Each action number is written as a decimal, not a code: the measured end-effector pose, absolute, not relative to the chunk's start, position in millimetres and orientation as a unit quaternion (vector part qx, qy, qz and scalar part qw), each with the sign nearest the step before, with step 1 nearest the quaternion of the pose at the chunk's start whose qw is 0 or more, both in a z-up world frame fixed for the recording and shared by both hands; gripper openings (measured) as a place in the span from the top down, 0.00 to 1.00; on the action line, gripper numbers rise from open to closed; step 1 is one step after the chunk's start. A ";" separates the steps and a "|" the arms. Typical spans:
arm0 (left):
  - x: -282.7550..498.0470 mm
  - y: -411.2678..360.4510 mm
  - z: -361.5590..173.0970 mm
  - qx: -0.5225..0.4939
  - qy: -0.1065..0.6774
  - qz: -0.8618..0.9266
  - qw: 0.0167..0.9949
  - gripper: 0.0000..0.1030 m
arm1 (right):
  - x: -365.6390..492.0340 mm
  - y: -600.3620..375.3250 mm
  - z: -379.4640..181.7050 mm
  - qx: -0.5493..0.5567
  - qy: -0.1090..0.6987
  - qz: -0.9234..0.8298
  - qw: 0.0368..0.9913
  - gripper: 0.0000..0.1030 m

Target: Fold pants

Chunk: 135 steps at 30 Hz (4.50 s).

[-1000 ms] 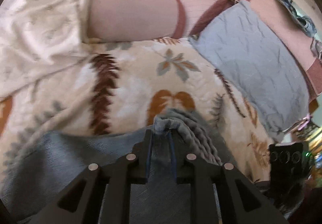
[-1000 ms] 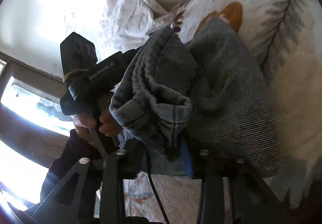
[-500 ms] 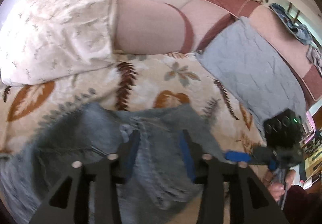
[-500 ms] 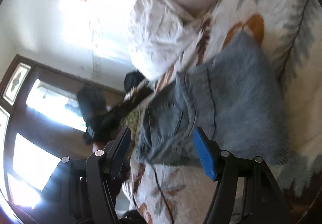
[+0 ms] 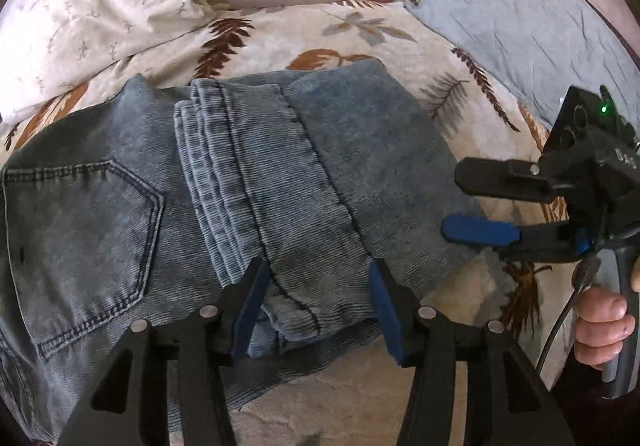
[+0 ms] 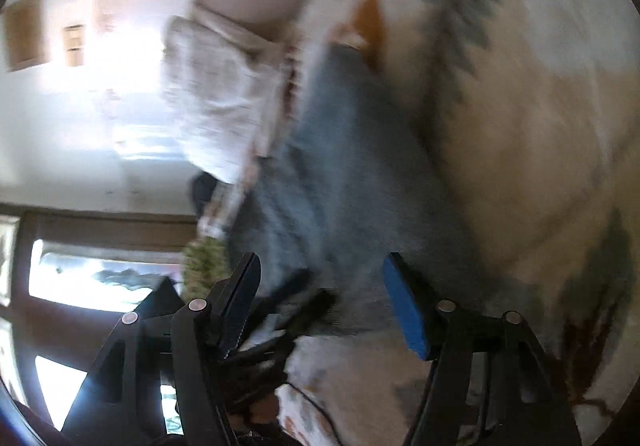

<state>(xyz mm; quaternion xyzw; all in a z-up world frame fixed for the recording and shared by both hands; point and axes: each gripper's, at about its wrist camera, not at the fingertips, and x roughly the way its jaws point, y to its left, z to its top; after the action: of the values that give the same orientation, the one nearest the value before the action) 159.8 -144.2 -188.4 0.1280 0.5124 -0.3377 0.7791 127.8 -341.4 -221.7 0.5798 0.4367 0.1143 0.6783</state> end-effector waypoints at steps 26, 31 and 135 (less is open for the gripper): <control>78.3 152.2 -135.3 -0.195 0.322 0.081 0.923 0.36 | 98.1 -288.3 -158.7 0.415 0.393 0.146 0.807 0.36; 88.5 152.4 -136.5 -0.166 0.326 0.117 0.923 0.27 | 83.7 -276.0 -144.9 0.388 0.397 0.125 0.822 0.36; 115.3 -202.9 -188.6 0.066 0.354 -0.389 0.848 0.81 | 175.7 -390.6 -172.2 0.330 0.454 0.025 0.827 0.90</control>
<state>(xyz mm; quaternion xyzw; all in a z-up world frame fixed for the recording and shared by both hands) 115.3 -202.9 -188.6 0.0656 0.3544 -0.3889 0.8478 175.7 -390.6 -172.2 0.3298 0.4541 0.0247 0.8273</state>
